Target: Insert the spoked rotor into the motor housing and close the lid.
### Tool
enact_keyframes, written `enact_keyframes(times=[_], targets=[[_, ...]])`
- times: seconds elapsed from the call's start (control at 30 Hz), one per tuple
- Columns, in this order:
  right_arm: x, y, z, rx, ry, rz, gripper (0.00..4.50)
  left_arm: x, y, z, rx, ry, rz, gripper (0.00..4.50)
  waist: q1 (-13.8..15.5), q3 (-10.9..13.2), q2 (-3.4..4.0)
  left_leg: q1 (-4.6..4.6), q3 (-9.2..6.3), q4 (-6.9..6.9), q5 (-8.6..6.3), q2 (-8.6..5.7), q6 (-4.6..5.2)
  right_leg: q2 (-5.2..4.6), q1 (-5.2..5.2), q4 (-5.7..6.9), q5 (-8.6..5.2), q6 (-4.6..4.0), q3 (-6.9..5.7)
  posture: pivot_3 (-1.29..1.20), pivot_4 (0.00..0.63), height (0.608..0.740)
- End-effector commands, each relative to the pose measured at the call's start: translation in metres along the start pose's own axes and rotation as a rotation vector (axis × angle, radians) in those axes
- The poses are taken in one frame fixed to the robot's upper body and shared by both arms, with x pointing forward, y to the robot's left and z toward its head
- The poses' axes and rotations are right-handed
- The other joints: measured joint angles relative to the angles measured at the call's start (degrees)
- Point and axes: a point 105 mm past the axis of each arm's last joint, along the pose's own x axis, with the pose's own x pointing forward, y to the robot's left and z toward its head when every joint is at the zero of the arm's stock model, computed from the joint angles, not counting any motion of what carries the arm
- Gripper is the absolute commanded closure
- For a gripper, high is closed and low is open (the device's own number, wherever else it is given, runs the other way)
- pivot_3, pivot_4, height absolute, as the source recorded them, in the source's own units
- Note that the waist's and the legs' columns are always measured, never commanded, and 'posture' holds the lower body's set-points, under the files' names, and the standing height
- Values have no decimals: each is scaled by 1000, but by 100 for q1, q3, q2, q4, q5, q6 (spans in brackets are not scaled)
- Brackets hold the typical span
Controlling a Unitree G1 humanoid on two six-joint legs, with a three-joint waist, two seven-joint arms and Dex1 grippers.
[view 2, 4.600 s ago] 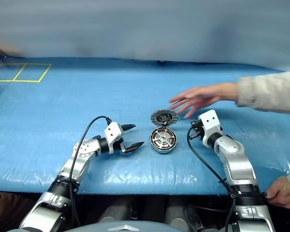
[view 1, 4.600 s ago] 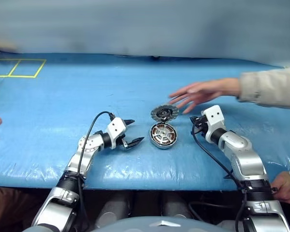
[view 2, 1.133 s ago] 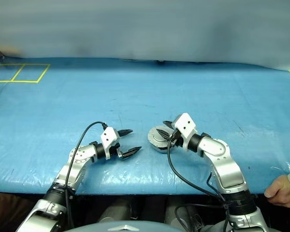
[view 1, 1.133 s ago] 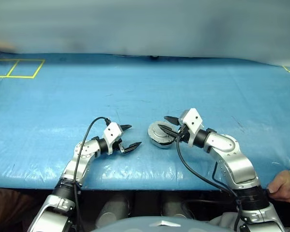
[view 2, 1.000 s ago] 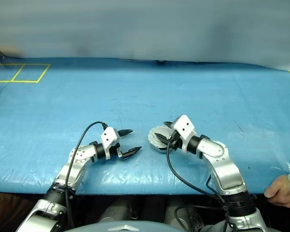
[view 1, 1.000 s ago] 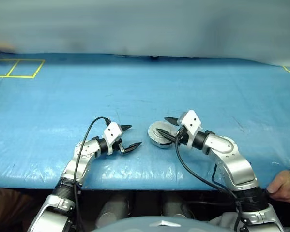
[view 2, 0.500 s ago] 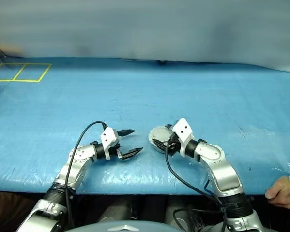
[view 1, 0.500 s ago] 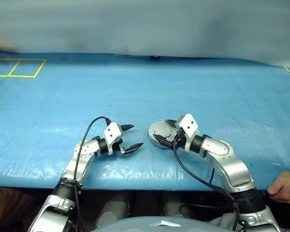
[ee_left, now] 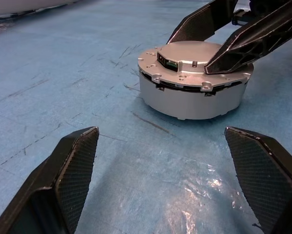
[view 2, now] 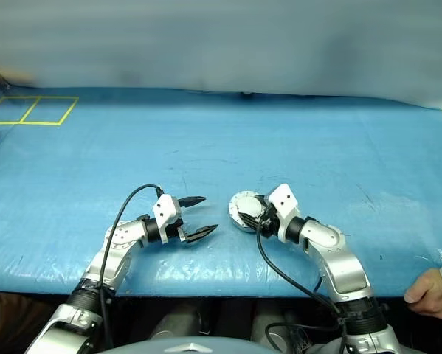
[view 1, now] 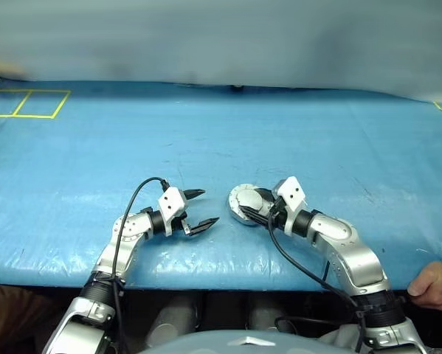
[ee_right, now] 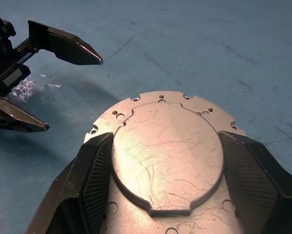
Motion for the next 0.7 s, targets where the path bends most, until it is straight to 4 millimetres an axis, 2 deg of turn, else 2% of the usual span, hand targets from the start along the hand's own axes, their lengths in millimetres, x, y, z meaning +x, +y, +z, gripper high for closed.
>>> enact_keyframes(times=[0.03, 0.23, 0.47, 0.7], targets=[[-5, -7, 6, -38, -14, -40, 1490, 0, 5, 13, 36, -44, 12, 102, 1, 0, 0, 0, 0, 0, 0, 0, 0, 0, 0, 0, 0, 0, 0, 0, 150, 740], [-7, -11, 20, -81, -30, -7, 1490, 1, 4, 12, 33, -44, 5, 102, 5, 1, 0, 0, 0, 1, 0, 0, 0, 0, 0, 0, 0, 0, -1, 0, 150, 740], [2, -15, 13, -78, 12, 13, 1490, 2, 4, 12, 35, -44, 6, 102, -3, 2, -1, -1, 0, -1, 0, 0, 0, 0, -2, -1, 0, 0, 0, 0, 150, 740], [6, -10, 15, -50, -7, 31, 1490, -1, 4, 9, 34, -30, 14, 102, -4, 2, -1, 0, 0, 0, 0, 1, 0, 0, -1, -1, 0, 0, 0, 0, 150, 740]])
